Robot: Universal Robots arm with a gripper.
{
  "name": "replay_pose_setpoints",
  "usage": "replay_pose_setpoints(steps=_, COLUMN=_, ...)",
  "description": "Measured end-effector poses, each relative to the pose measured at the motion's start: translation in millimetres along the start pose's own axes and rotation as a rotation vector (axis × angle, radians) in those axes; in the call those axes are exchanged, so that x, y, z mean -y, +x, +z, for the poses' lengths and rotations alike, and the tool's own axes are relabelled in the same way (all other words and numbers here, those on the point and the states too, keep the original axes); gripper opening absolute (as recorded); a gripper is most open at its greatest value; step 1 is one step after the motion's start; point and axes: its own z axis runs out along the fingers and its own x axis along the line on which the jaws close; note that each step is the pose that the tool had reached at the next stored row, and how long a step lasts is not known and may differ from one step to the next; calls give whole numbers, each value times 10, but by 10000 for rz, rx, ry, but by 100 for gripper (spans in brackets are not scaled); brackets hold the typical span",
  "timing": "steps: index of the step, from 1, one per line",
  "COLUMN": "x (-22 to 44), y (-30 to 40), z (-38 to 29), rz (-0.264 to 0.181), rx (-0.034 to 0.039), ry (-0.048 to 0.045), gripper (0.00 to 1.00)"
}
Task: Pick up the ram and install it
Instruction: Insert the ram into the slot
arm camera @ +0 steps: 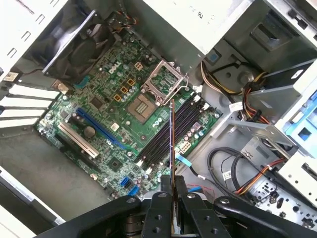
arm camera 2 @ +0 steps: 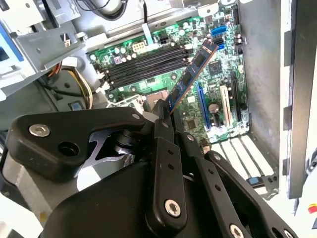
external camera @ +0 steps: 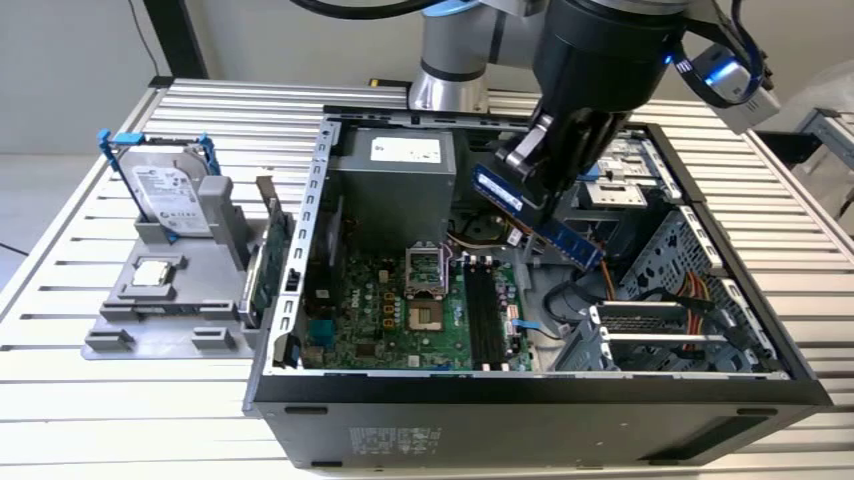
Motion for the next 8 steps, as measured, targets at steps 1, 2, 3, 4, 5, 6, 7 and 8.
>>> replay_pose_setpoints(steps=1, x=0, y=0, z=0, rz=118, rx=1, ry=-1, gripper=0)
replay_pose_setpoints(steps=2, x=0, y=0, z=1, rz=237, rx=3, ry=-2, gripper=0)
replay_pose_setpoints(steps=3, x=0, y=0, z=0, rz=356, rx=4, ry=-3, gripper=0)
replay_pose_setpoints(steps=4, x=0, y=0, z=0, rz=470, rx=5, ry=-4, gripper=0)
replay_pose_setpoints(steps=5, x=0, y=0, z=0, rz=592, rx=6, ry=-4, gripper=0)
replay_pose_setpoints(steps=6, x=0, y=0, z=0, rz=716, rx=7, ry=-5, gripper=0)
replay_pose_setpoints(steps=7, x=0, y=0, z=0, rz=852, rx=8, ry=-5, gripper=0)
replay_pose_setpoints(steps=8, x=0, y=0, z=0, rz=974, rx=9, ry=-6, gripper=0)
